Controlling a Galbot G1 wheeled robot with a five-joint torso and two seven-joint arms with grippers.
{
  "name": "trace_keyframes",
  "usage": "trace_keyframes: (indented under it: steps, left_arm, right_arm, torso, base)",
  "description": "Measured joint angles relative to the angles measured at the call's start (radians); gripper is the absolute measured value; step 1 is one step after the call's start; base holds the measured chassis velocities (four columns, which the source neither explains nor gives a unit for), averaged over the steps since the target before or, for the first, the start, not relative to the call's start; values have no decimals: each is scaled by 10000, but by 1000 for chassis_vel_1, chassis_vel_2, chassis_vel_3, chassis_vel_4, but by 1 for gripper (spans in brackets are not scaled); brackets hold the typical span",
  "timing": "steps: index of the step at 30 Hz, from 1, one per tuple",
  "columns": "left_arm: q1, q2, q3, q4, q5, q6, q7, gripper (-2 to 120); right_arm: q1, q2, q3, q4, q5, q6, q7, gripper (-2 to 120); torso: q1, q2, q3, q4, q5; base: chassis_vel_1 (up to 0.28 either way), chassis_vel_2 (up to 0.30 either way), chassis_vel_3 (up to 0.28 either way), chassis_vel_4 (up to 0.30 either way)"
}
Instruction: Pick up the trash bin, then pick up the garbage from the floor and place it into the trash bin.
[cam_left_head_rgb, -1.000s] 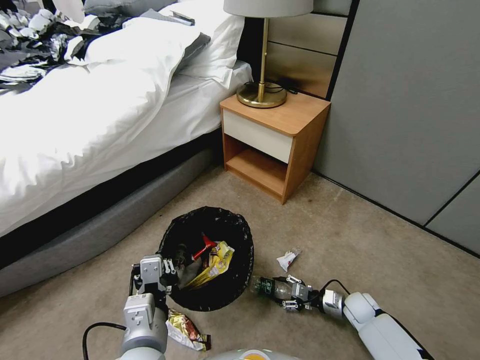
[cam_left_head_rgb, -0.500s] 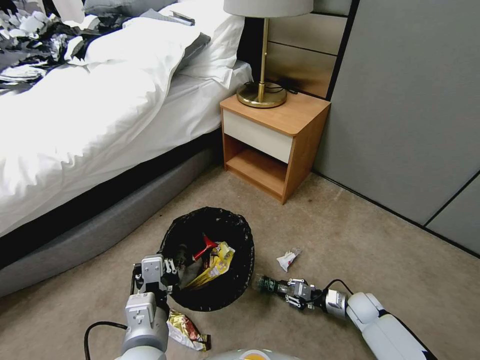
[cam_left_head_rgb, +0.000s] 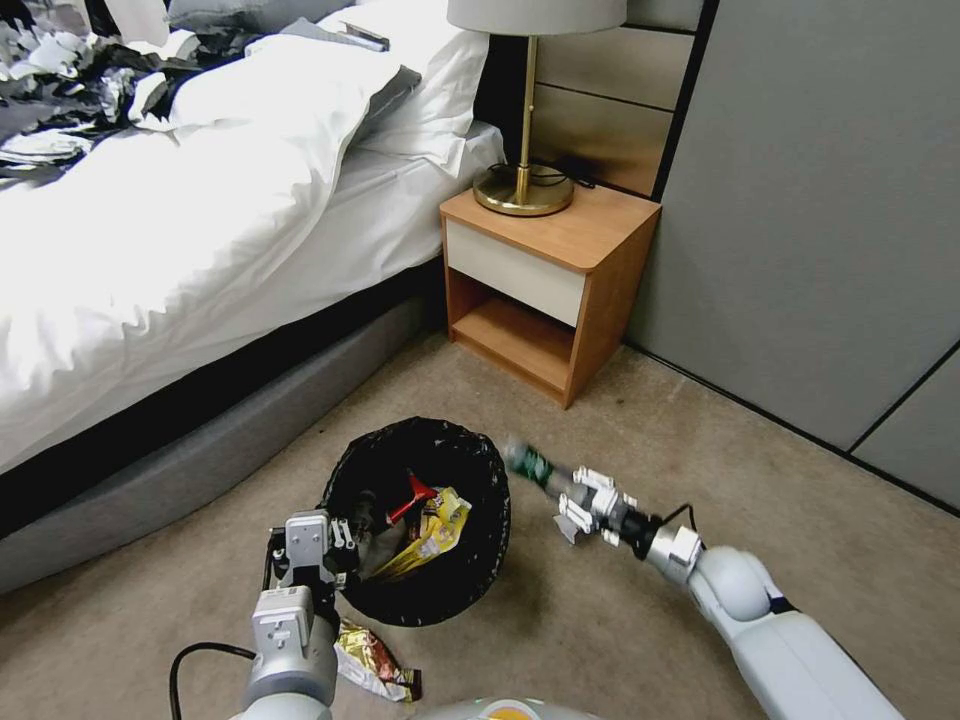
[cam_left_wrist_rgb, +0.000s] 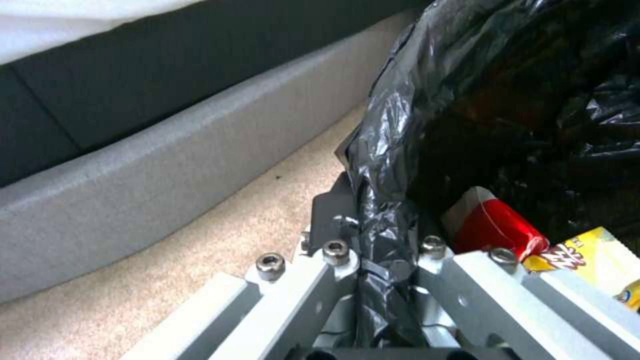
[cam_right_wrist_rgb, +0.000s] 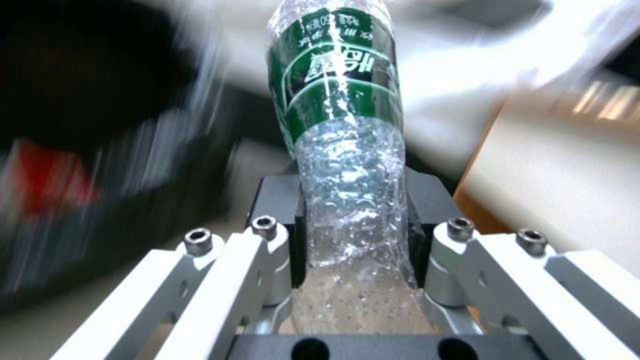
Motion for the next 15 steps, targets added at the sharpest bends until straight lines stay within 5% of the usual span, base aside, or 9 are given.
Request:
trace_keyframes:
  steps: [9,15]
  left_arm:
    - [80,0,168,-14,148,-91,1,1]
    - [93,-15,228,-38,231,-110,3,1]
  right_arm:
    - [-708,-170,-174,3926,950,-952,2764,22]
    - [-1529,-232,-614,5556,1346,-1473,3141,22]
  torso:
    - [0,0,0,1,0]
    - [-1,0,0,-1,0]
  base:
    - [0,0,0,0]
    - [0,0,0,0]
